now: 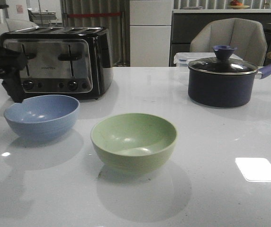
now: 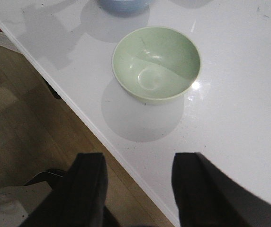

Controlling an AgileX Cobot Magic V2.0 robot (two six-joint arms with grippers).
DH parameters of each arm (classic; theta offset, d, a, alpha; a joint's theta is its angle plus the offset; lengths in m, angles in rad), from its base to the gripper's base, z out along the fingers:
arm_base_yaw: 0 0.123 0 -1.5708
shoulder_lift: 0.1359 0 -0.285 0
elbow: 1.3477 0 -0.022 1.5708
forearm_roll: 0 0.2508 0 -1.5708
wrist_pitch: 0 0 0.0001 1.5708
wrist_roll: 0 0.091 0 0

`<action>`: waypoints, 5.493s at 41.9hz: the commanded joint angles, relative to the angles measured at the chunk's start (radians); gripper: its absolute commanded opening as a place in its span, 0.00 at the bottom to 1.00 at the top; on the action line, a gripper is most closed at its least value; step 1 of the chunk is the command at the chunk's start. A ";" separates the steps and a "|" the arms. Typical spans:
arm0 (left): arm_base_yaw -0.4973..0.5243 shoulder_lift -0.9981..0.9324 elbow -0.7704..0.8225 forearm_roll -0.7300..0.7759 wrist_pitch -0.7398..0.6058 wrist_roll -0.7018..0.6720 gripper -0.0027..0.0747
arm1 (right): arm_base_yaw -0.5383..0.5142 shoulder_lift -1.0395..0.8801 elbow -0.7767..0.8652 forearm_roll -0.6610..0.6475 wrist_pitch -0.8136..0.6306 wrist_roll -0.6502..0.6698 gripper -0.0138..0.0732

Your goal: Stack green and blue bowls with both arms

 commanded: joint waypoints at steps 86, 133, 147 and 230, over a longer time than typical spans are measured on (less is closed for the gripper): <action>-0.356 0.037 -0.239 -0.247 0.099 0.210 0.15 | -0.001 -0.006 -0.028 0.004 -0.056 -0.011 0.66; -0.356 -0.526 0.035 -0.182 0.135 0.238 0.60 | -0.001 -0.006 -0.028 0.015 -0.057 -0.011 0.66; -0.356 -0.852 0.278 -0.060 0.130 0.224 0.60 | -0.028 -0.006 -0.028 -0.030 -0.052 0.014 0.66; 0.055 -1.589 0.861 0.033 -0.305 0.084 0.15 | -0.059 -0.007 -0.027 -0.033 0.018 0.016 0.22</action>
